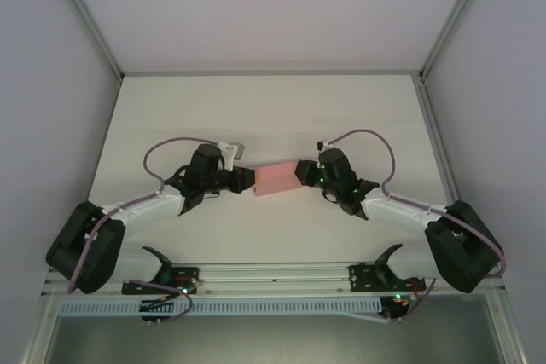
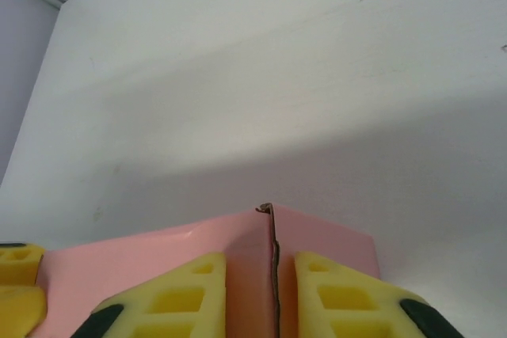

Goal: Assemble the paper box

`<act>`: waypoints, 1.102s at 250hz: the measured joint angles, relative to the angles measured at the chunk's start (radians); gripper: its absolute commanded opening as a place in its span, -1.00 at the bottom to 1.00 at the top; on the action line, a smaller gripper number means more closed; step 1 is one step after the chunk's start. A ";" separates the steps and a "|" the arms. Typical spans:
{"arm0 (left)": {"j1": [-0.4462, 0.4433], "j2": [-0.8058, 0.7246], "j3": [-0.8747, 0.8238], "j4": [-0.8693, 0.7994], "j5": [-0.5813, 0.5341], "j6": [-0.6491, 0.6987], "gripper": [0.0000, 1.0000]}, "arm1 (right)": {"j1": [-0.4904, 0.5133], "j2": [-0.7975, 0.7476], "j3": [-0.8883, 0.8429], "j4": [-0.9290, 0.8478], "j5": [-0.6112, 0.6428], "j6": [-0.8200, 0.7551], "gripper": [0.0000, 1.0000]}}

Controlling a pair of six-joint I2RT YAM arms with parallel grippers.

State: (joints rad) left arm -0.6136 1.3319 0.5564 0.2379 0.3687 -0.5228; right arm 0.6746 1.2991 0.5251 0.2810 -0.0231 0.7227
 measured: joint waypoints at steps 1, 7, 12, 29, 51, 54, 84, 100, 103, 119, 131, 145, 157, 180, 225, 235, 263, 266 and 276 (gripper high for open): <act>0.000 0.000 -0.001 0.003 -0.001 0.000 -0.83 | -0.002 0.001 -0.004 0.009 -0.005 -0.005 -0.73; 0.002 0.005 -0.006 0.023 0.000 0.002 -0.86 | -0.005 0.002 -0.015 0.033 -0.009 -0.008 -0.76; 0.003 0.009 -0.009 0.037 -0.001 0.002 -0.90 | -0.010 0.003 -0.027 0.060 -0.015 -0.013 -0.80; 0.007 0.024 -0.020 0.092 -0.001 0.002 -1.00 | -0.018 0.007 -0.061 0.133 -0.026 -0.023 -0.94; 0.009 0.042 -0.026 0.140 -0.001 0.002 -1.00 | -0.027 0.014 -0.100 0.223 -0.032 -0.037 -1.00; 0.010 0.045 -0.027 0.147 -0.001 0.002 -1.00 | -0.028 0.015 -0.105 0.233 -0.033 -0.039 -1.00; 0.010 0.053 -0.038 0.185 -0.001 0.002 -1.00 | -0.044 0.019 -0.139 0.307 -0.055 -0.043 -1.00; 0.010 0.053 -0.043 0.197 -0.001 0.002 -1.00 | -0.050 0.018 -0.145 0.319 -0.066 -0.043 -1.00; 0.010 0.053 -0.043 0.197 -0.001 0.002 -1.00 | -0.051 0.017 -0.145 0.319 -0.068 -0.043 -1.00; 0.010 0.051 -0.041 0.192 -0.001 0.002 -0.82 | -0.053 0.011 -0.142 0.311 -0.074 -0.043 -0.98; 0.010 0.050 -0.030 0.168 -0.002 0.002 -0.55 | -0.055 0.002 -0.134 0.282 -0.077 -0.042 -0.90; 0.010 0.049 -0.006 0.119 -0.008 0.006 -0.38 | -0.055 -0.008 -0.110 0.226 -0.078 -0.042 -0.76; 0.010 0.050 0.021 0.069 -0.011 0.008 -0.29 | -0.055 -0.014 -0.084 0.169 -0.078 -0.040 -0.58; 0.005 0.050 0.078 -0.044 -0.029 0.027 0.14 | -0.055 -0.020 -0.024 0.046 -0.077 -0.035 -0.17; -0.002 0.054 0.191 -0.264 -0.087 0.060 0.99 | -0.055 -0.022 0.082 -0.184 -0.055 -0.043 0.29; -0.002 0.054 0.221 -0.296 -0.098 0.070 1.00 | -0.055 -0.022 0.106 -0.227 -0.048 -0.052 0.41; -0.002 0.045 0.314 -0.375 -0.157 0.090 1.00 | -0.054 -0.022 0.193 -0.327 -0.024 -0.090 0.55; -0.003 0.042 0.327 -0.385 -0.169 0.092 0.99 | -0.054 -0.022 0.202 -0.334 -0.020 -0.094 0.54; -0.003 0.031 0.356 -0.406 -0.208 0.093 1.00 | -0.054 -0.022 0.237 -0.360 -0.014 -0.119 0.62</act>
State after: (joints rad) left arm -0.6163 1.3632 0.9119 -0.1684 0.1604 -0.4301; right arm 0.6205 1.2770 0.7620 -0.0788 -0.0368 0.6037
